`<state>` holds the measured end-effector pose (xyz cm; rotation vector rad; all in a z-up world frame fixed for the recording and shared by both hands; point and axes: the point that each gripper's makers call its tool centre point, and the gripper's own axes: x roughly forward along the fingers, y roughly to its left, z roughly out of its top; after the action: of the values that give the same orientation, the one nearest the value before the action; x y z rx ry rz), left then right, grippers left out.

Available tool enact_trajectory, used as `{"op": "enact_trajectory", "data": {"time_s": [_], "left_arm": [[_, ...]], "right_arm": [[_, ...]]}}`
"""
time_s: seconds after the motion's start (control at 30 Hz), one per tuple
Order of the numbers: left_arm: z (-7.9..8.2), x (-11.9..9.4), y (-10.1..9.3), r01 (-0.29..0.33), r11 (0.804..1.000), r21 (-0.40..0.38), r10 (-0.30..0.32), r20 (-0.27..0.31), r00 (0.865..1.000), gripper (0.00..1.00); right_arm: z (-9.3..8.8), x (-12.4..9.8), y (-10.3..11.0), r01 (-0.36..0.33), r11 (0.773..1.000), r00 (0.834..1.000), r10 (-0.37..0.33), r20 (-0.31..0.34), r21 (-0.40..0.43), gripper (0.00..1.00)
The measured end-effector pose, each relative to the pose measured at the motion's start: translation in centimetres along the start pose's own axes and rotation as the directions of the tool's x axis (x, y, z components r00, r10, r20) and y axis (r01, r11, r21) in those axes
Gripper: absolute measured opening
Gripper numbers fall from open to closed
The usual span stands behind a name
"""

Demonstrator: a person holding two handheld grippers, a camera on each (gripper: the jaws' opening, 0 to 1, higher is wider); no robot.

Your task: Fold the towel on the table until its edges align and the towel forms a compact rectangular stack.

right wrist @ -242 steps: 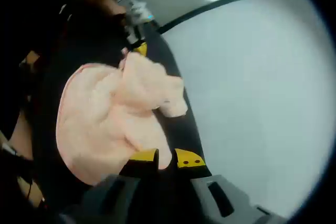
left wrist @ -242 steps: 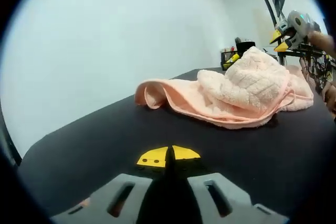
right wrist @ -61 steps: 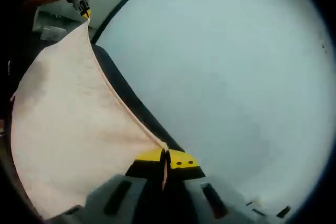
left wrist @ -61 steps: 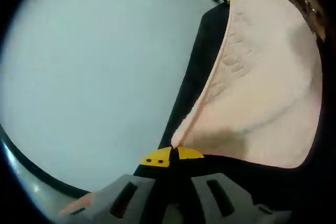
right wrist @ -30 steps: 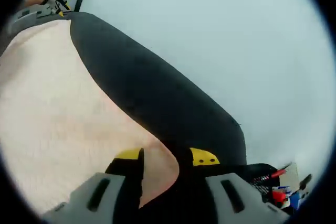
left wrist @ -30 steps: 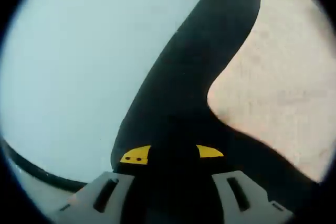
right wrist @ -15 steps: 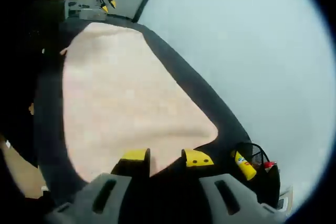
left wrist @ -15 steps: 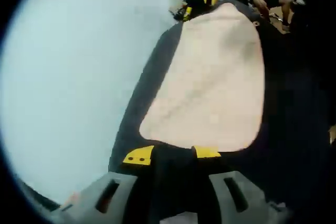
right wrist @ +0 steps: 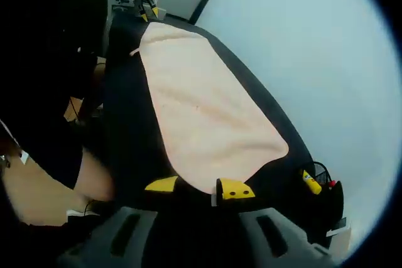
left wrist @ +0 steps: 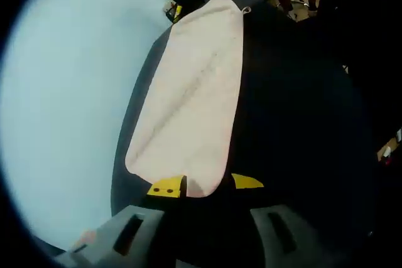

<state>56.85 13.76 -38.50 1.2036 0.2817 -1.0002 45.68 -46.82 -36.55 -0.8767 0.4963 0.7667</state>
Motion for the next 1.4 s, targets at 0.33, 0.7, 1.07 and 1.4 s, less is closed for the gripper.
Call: {"op": "enact_trajectory", "data": {"time_s": [0.33,0.7,1.07,1.4], "left_arm": [[-1.2,0.7,-0.1,-0.007,1.0,-0.009,0.007,-0.055,0.998,0.24],[-0.3,1.3,0.0,-0.06,0.998,0.033,0.061,-0.056,0.997,0.03],[-0.2,-1.7,-1.4,0.031,0.999,-0.031,-0.033,-0.074,0.997,0.0],[1.0,-6.3,-4.5,0.105,0.991,-0.077,-0.111,-0.072,0.991,0.0]], "right_arm": [[-1.3,2.3,-0.1,0.031,0.991,0.998,-0.039,-0.056,-0.129,0.19],[-1.0,4.2,-0.1,-0.003,0.957,0.997,-0.021,-0.078,-0.288,0.01],[-1.9,2.0,0.4,-0.017,0.986,0.999,0.008,-0.054,-0.168,0.01],[-1.2,0.0,1.6,-0.038,0.997,0.999,0.039,0.008,-0.071,0.01]]}}
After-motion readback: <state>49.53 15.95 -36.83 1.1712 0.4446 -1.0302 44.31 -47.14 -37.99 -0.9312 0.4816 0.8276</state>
